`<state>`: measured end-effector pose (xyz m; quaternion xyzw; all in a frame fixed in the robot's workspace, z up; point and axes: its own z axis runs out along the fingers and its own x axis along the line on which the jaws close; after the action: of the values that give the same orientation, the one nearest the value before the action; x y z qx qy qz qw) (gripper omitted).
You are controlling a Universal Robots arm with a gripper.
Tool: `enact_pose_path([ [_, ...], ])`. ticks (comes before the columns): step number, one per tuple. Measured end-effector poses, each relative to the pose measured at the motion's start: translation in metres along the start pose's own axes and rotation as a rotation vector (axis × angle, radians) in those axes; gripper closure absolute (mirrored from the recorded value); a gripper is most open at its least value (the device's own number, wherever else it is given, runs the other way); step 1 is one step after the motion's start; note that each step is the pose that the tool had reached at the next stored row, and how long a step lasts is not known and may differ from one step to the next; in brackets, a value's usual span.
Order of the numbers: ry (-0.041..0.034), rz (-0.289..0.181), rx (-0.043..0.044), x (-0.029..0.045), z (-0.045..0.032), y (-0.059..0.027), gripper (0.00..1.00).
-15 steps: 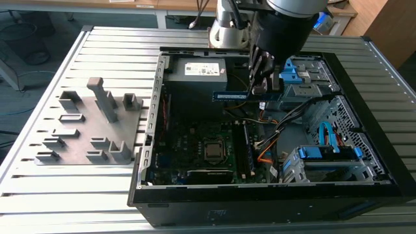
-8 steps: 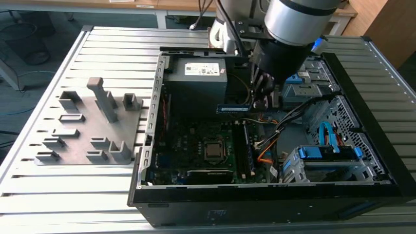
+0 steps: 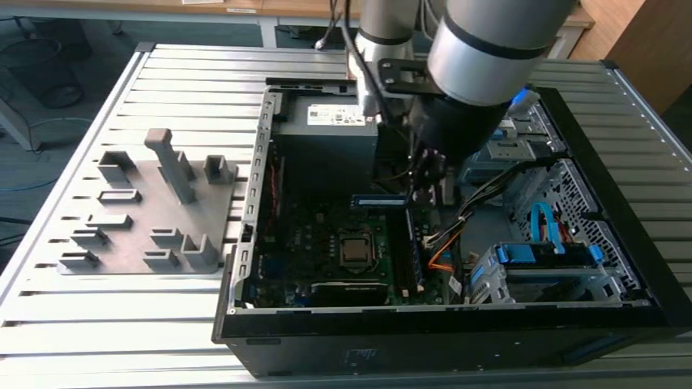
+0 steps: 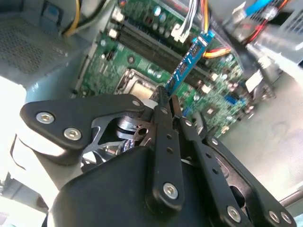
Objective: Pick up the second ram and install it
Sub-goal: 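Pick up the second ram and move it above second insertion slot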
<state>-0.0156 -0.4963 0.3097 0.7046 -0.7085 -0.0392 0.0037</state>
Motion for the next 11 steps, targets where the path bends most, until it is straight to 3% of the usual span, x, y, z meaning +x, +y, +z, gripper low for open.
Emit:
enact_pose_path([
  [3, -0.0011, 0.0, -0.0002, 0.0017, 0.0038, 0.0132, 0.86],
  [6, -0.0028, 0.0, -0.0001, 0.0033, 0.0087, 0.0175, 0.86],
  [7, -0.0099, 0.0, 0.0, 0.0035, 0.01, 0.0192, 0.86],
  [10, -0.0602, -0.004, 0.0005, 0.0036, 0.0103, 0.0218, 0.86],
  [11, -0.0655, -0.004, 0.0006, 0.0039, 0.0111, 0.0231, 0.86],
])
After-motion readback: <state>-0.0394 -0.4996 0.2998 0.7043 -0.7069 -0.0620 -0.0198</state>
